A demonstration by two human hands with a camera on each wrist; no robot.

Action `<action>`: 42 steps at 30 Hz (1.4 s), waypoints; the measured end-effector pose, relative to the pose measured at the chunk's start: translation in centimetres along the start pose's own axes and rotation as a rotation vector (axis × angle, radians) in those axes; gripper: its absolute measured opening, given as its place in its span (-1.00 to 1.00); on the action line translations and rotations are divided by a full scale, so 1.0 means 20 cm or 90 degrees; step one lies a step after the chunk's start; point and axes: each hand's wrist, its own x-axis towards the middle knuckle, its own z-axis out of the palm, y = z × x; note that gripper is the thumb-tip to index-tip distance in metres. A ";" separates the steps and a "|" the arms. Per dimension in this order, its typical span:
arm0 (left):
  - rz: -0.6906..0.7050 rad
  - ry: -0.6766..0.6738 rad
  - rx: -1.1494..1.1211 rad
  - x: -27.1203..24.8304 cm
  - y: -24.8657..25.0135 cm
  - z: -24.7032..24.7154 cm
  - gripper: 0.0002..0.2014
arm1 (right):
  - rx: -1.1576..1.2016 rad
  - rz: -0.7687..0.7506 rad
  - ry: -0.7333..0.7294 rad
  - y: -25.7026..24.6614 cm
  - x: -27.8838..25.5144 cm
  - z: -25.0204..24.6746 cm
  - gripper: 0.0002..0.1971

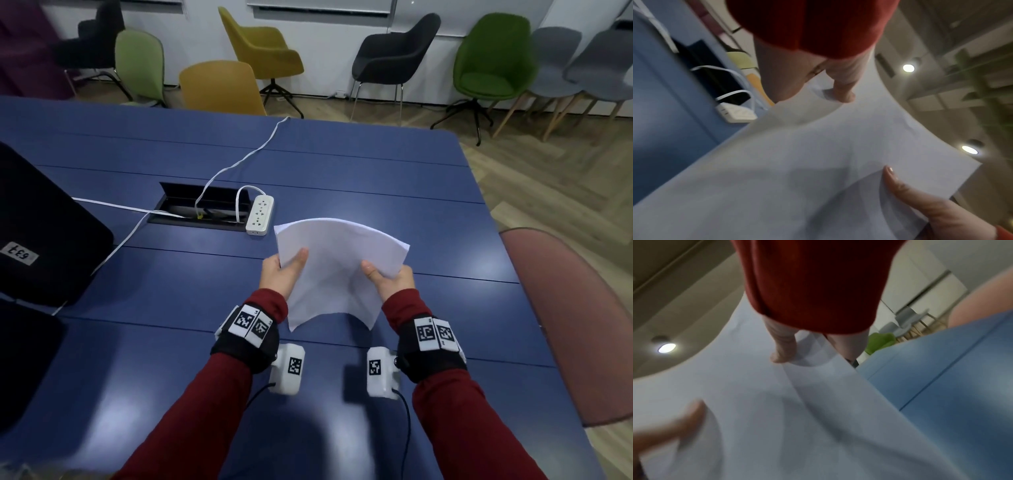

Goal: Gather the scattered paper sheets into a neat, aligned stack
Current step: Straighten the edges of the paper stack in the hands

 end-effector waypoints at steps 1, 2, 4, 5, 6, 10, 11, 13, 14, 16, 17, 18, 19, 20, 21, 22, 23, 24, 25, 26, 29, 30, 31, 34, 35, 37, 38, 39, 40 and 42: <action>-0.023 -0.009 0.011 0.00 -0.02 0.00 -0.81 | -0.012 0.008 0.000 0.01 0.00 0.01 -0.82; -0.042 -0.008 0.021 0.01 -0.05 -0.01 -0.76 | -0.028 0.026 -0.006 0.02 0.00 0.02 -0.77; -0.078 0.004 0.051 0.02 -0.12 -0.03 -0.70 | -0.076 0.074 -0.017 0.07 0.00 0.03 -0.69; -0.093 0.014 0.068 0.03 -0.16 -0.04 -0.66 | -0.101 0.103 -0.024 0.10 -0.01 0.03 -0.66; -0.111 0.021 0.085 0.03 -0.20 -0.05 -0.60 | -0.120 0.133 -0.031 0.14 -0.02 0.03 -0.61; -0.125 0.022 0.116 0.01 -0.26 -0.07 -0.62 | -0.147 0.199 -0.025 0.22 -0.02 -0.01 -0.53; -0.114 0.013 0.117 0.01 -0.25 -0.06 -0.66 | -0.162 0.186 -0.016 0.23 -0.02 -0.02 -0.55; -0.085 -0.005 0.105 0.00 -0.22 -0.05 -0.77 | -0.163 0.130 -0.014 0.22 -0.01 -0.03 -0.68; -0.068 -0.011 0.091 0.00 -0.19 -0.04 -0.84 | -0.137 0.099 -0.022 0.20 -0.01 -0.04 -0.75; -0.049 0.004 0.065 0.01 -0.13 -0.04 -0.91 | -0.085 0.055 -0.048 0.14 -0.02 -0.06 -0.82; -0.043 0.010 0.063 0.02 -0.10 -0.04 -0.93 | -0.070 0.042 -0.066 0.11 -0.03 -0.07 -0.82; -0.031 0.012 0.070 0.03 -0.06 -0.04 -0.94 | -0.074 0.045 -0.098 0.10 -0.03 -0.08 -0.81; -0.018 0.011 0.076 0.04 -0.04 -0.05 -0.93 | -0.088 0.053 -0.145 0.11 -0.04 -0.10 -0.78; -0.008 0.006 0.084 0.06 -0.01 -0.05 -0.90 | -0.108 0.075 -0.205 0.12 -0.04 -0.12 -0.74; -0.001 0.005 0.084 0.09 0.00 -0.06 -0.86 | -0.123 0.102 -0.268 0.15 -0.05 -0.14 -0.70; -0.001 0.004 0.091 0.11 0.01 -0.08 -0.81 | -0.122 0.150 -0.308 0.17 -0.05 -0.16 -0.69; -0.013 0.003 0.099 0.14 -0.01 -0.09 -0.76 | -0.106 0.196 -0.321 0.19 -0.06 -0.17 -0.69; -0.033 -0.009 0.115 0.15 -0.02 -0.10 -0.73 | -0.100 0.228 -0.309 0.21 -0.06 -0.17 -0.70; -0.063 -0.031 0.139 0.16 -0.06 -0.12 -0.70 | -0.102 0.242 -0.280 0.22 -0.05 -0.17 -0.68; -0.099 -0.068 0.181 0.16 -0.09 -0.13 -0.67 | -0.113 0.251 -0.250 0.24 -0.04 -0.16 -0.67; -0.250 -0.236 0.284 0.12 -0.24 -0.19 -0.69 | -0.103 0.302 -0.202 0.30 0.01 -0.11 -0.63; -0.313 -0.263 0.263 0.09 -0.28 -0.20 -0.78 | -0.098 0.323 -0.185 0.34 0.02 -0.09 -0.63; -0.361 -0.264 0.244 0.07 -0.32 -0.21 -0.85 | -0.096 0.334 -0.173 0.37 0.03 -0.08 -0.63; -0.385 -0.201 0.196 0.05 -0.42 -0.23 -0.86 | -0.093 0.348 -0.156 0.45 0.04 -0.03 -0.65; -0.388 -0.177 0.169 0.06 -0.44 -0.22 -0.87 | -0.082 0.351 -0.148 0.49 0.05 -0.02 -0.66; -0.386 -0.130 0.134 0.08 -0.50 -0.21 -0.91 | -0.061 0.367 -0.120 0.54 0.06 -0.01 -0.73; -0.381 -0.113 0.140 0.09 -0.53 -0.20 -0.92 | -0.069 0.373 -0.099 0.57 0.07 -0.01 -0.81; -0.376 -0.095 0.161 0.10 -0.56 -0.20 -0.93 | -0.100 0.376 -0.081 0.59 0.07 -0.01 -0.93; -0.360 -0.083 0.191 0.10 -0.58 -0.19 -0.95 | -0.137 0.384 -0.057 0.62 0.08 -0.02 -0.92; -0.330 -0.062 0.235 0.13 -0.66 -0.18 -0.90 | -0.186 0.401 -0.016 0.69 0.09 -0.03 -0.78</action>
